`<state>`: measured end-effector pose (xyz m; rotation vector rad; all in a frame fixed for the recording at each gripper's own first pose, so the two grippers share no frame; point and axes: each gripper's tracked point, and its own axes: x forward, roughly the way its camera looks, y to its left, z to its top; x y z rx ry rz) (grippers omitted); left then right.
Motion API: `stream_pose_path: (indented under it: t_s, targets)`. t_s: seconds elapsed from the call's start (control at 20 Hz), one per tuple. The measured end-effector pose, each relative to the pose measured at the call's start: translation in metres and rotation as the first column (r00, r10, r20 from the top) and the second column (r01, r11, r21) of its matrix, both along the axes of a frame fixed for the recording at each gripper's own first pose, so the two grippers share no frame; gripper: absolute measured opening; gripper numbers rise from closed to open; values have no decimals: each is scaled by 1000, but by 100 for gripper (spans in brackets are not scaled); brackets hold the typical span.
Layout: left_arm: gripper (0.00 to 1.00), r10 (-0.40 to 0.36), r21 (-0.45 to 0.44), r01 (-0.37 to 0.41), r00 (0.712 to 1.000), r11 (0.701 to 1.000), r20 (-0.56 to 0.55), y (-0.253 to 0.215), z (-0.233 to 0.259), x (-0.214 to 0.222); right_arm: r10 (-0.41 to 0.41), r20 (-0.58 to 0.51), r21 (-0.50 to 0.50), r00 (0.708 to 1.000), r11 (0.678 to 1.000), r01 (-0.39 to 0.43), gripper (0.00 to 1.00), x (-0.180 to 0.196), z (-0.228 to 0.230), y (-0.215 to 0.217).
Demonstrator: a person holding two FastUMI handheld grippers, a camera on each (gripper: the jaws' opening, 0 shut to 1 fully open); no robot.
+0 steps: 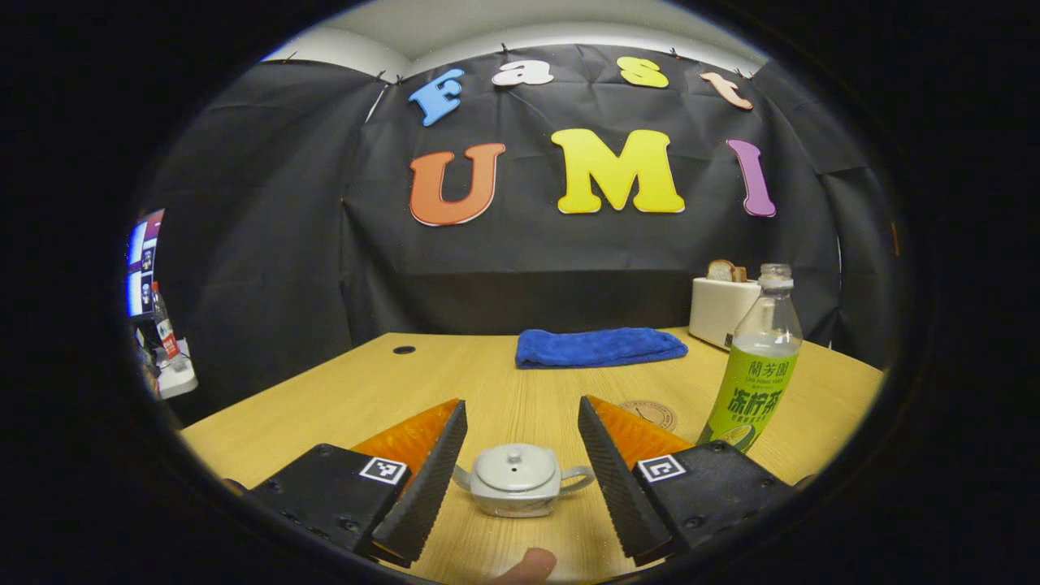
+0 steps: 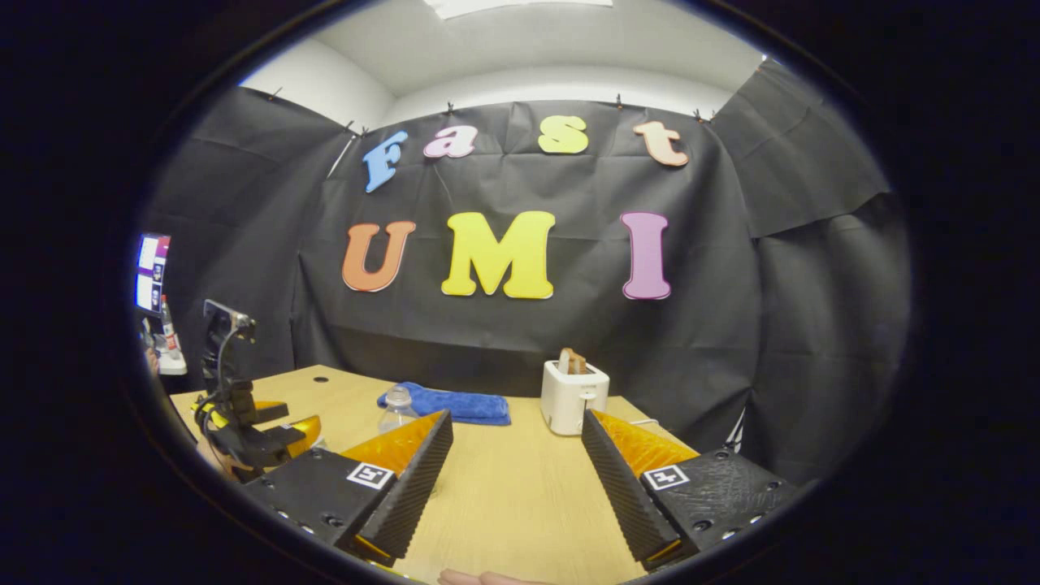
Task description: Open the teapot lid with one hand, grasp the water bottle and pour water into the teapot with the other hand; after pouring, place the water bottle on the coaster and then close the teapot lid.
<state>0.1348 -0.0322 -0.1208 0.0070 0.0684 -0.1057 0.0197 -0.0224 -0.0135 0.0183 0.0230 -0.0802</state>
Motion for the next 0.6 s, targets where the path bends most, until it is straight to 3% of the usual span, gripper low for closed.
stream_pose_path:
  t_s: [0.2, 0.25, 0.6]
  targets:
    - [65, 4, 13, -3, 998, 1000, -62, 3, -20, 11, -1, -16, 4, 1000, 1000, 1, 96, 4, -7, 0]
    - [54, 2, 25, -1, 999, 1000, -45, 4, -18, 10, -1, -22, 3, 1000, 1000, 2, 96, 5, -9, 1]
    - [20, 0, 74, 4, 999, 997, -44, 11, -17, 10, 9, -46, -14, 999, 1000, -10, 95, 11, -19, 10]
